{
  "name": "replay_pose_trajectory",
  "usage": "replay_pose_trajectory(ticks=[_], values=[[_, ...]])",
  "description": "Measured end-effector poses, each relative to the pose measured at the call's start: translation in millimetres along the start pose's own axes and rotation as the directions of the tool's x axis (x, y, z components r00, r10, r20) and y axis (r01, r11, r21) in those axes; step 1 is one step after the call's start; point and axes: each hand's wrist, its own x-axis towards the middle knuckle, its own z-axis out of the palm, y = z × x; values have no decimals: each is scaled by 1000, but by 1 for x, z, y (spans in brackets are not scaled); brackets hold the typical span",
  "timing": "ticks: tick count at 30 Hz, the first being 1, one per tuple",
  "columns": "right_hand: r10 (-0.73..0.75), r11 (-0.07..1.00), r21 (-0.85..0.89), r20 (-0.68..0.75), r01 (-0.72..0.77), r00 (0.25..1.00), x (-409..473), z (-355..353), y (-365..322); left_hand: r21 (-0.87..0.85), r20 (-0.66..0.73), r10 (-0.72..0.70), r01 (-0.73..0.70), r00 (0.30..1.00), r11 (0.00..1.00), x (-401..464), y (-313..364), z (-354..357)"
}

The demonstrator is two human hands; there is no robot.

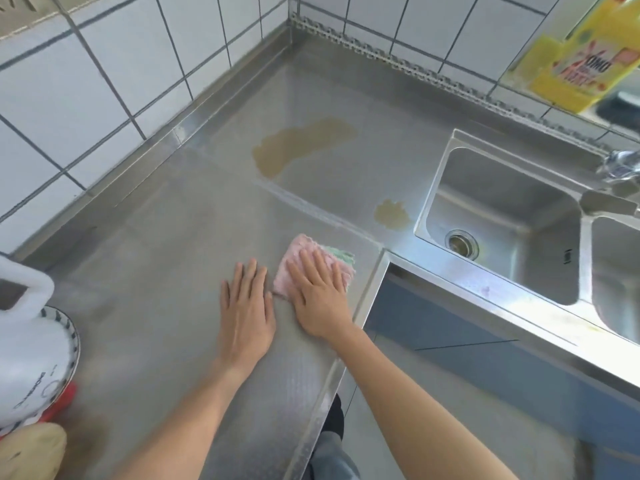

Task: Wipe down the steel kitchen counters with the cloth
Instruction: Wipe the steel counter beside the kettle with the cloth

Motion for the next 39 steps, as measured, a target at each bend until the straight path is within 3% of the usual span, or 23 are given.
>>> replay_pose_trajectory(ticks=[3, 6, 9, 14, 17, 20, 25, 28, 33, 36, 39], values=[[-193, 976, -97, 34, 195, 981, -51, 1, 34, 3, -1, 64, -64, 998, 998, 14, 14, 12], [-208, 954, -203, 81, 220, 975, -70, -13, 75, 20, 12, 5, -5, 1000, 1000, 30, 33, 27], [-92, 975, -196, 85, 107, 992, -46, -33, 99, 104, 1, -14, 14, 1000, 994, 29, 34, 36], [157, 981, -117, -8, -157, 988, 38, -48, 91, 101, -13, -17, 19, 1000, 995, 29, 34, 40], [50, 993, -112, 6, -49, 999, 61, -38, 62, 100, -14, -24, 25, 1000, 995, 29, 35, 39], [-95, 989, -113, 27, 97, 995, 25, -23, 53, 117, -5, -9, 10, 1000, 993, 30, 32, 38], [-259, 938, -195, 159, 288, 953, -39, -32, 101, 115, -31, -34, 37, 999, 993, 30, 34, 39], [-219, 935, -241, 183, 260, 958, -25, -55, 135, 122, -40, -39, 43, 998, 992, 30, 36, 37], [29, 983, -181, 52, -19, 998, 37, -59, 110, 127, -121, -86, 101, 989, 987, 41, 52, 32], [-57, 991, -121, 49, 63, 997, 47, -44, 82, 54, -166, -128, 139, 978, 989, 70, 71, 31], [-150, 982, -114, 32, 153, 988, 17, -36, 98, -7, -149, -212, 213, 966, 977, 95, 94, 43]])
